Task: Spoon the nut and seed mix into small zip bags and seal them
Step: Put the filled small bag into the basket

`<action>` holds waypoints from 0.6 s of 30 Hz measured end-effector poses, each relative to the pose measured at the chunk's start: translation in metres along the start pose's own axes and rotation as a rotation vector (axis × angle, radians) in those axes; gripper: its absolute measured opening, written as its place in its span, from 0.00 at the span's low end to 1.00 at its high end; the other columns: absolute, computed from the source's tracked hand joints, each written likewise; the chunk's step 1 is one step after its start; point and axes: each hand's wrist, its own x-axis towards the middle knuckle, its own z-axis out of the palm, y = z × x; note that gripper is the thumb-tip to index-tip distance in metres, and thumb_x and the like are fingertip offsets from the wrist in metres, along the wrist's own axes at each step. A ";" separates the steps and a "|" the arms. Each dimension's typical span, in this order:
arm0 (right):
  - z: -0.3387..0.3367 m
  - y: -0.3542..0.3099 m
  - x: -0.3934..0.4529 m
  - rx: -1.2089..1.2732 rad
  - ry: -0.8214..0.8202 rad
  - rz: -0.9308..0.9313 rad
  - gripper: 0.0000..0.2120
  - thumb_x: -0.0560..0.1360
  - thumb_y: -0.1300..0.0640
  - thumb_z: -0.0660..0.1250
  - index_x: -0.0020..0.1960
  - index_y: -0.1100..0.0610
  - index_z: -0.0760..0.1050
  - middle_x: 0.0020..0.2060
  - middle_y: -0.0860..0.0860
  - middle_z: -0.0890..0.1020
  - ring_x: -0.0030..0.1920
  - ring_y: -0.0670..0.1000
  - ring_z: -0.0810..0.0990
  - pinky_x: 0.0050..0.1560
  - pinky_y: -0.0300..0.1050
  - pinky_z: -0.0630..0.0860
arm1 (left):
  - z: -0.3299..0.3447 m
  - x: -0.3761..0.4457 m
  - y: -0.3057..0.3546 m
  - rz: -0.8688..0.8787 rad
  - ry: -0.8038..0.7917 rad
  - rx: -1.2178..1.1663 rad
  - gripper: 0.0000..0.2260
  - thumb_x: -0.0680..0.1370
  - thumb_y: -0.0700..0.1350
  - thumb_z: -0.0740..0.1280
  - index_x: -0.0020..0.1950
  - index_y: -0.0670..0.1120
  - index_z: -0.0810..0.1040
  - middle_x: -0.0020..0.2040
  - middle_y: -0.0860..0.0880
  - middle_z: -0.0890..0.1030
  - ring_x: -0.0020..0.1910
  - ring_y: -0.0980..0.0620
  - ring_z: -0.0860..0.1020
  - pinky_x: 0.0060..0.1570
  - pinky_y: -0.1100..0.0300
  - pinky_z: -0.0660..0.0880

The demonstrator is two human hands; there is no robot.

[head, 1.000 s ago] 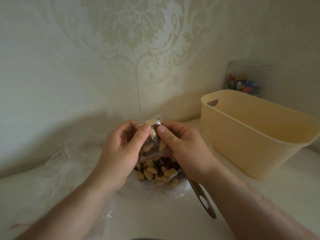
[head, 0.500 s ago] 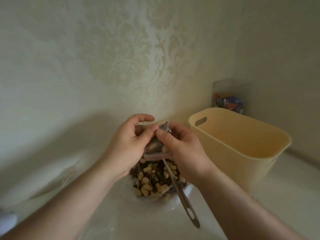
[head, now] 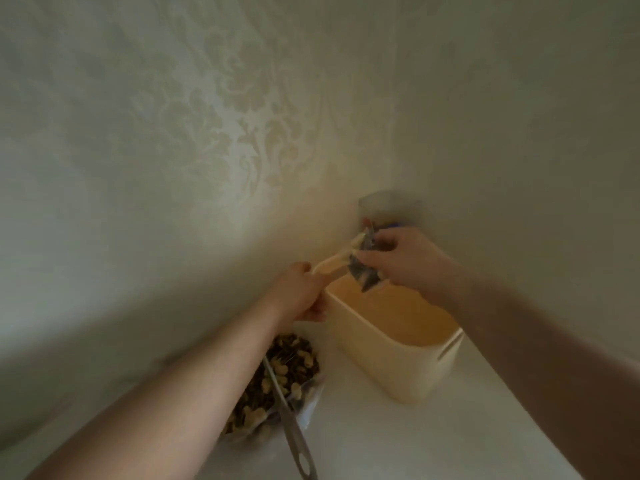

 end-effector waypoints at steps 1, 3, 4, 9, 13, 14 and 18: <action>0.000 0.006 0.006 -0.102 -0.044 0.003 0.09 0.77 0.50 0.76 0.47 0.56 0.84 0.37 0.48 0.84 0.38 0.48 0.82 0.36 0.41 0.75 | 0.001 0.002 -0.002 0.027 -0.006 0.022 0.18 0.85 0.43 0.64 0.76 0.44 0.73 0.39 0.43 0.82 0.34 0.50 0.82 0.38 0.51 0.85; 0.003 0.017 0.017 -0.263 -0.138 0.042 0.08 0.76 0.51 0.76 0.43 0.55 0.83 0.36 0.48 0.83 0.38 0.48 0.83 0.35 0.41 0.75 | 0.005 -0.001 -0.006 0.095 0.009 0.056 0.15 0.85 0.40 0.61 0.69 0.44 0.80 0.41 0.43 0.85 0.33 0.51 0.84 0.39 0.53 0.86; 0.006 0.020 0.022 -0.342 -0.179 0.062 0.08 0.76 0.52 0.76 0.41 0.52 0.83 0.36 0.48 0.84 0.39 0.48 0.84 0.36 0.42 0.78 | 0.007 -0.005 -0.006 0.126 0.031 0.059 0.15 0.84 0.38 0.61 0.68 0.44 0.81 0.43 0.42 0.86 0.33 0.52 0.85 0.38 0.55 0.85; 0.021 0.021 0.034 -0.722 -0.370 0.158 0.11 0.75 0.51 0.76 0.55 0.54 0.84 0.46 0.53 0.86 0.44 0.54 0.84 0.45 0.50 0.82 | 0.020 -0.032 -0.008 0.307 0.073 0.010 0.17 0.82 0.36 0.63 0.67 0.49 0.82 0.45 0.44 0.87 0.40 0.46 0.87 0.41 0.48 0.86; 0.024 0.030 0.029 -0.740 -0.382 0.165 0.08 0.77 0.52 0.75 0.51 0.55 0.80 0.41 0.52 0.83 0.37 0.50 0.80 0.37 0.44 0.77 | 0.023 -0.042 -0.008 0.367 0.087 0.025 0.17 0.80 0.35 0.63 0.61 0.52 0.84 0.45 0.44 0.86 0.41 0.43 0.87 0.41 0.45 0.86; 0.024 0.032 0.026 -0.749 -0.388 0.173 0.08 0.78 0.51 0.74 0.49 0.56 0.79 0.39 0.51 0.82 0.36 0.50 0.79 0.36 0.44 0.77 | 0.024 -0.044 -0.008 0.364 0.096 0.027 0.17 0.79 0.35 0.64 0.60 0.53 0.84 0.45 0.44 0.86 0.40 0.43 0.87 0.41 0.45 0.86; 0.023 0.047 0.018 -0.759 -0.294 0.083 0.14 0.77 0.45 0.73 0.52 0.56 0.81 0.45 0.52 0.84 0.44 0.53 0.83 0.45 0.47 0.80 | 0.026 -0.049 -0.006 0.348 0.133 0.055 0.18 0.80 0.37 0.64 0.59 0.60 0.82 0.44 0.50 0.87 0.38 0.46 0.87 0.42 0.44 0.86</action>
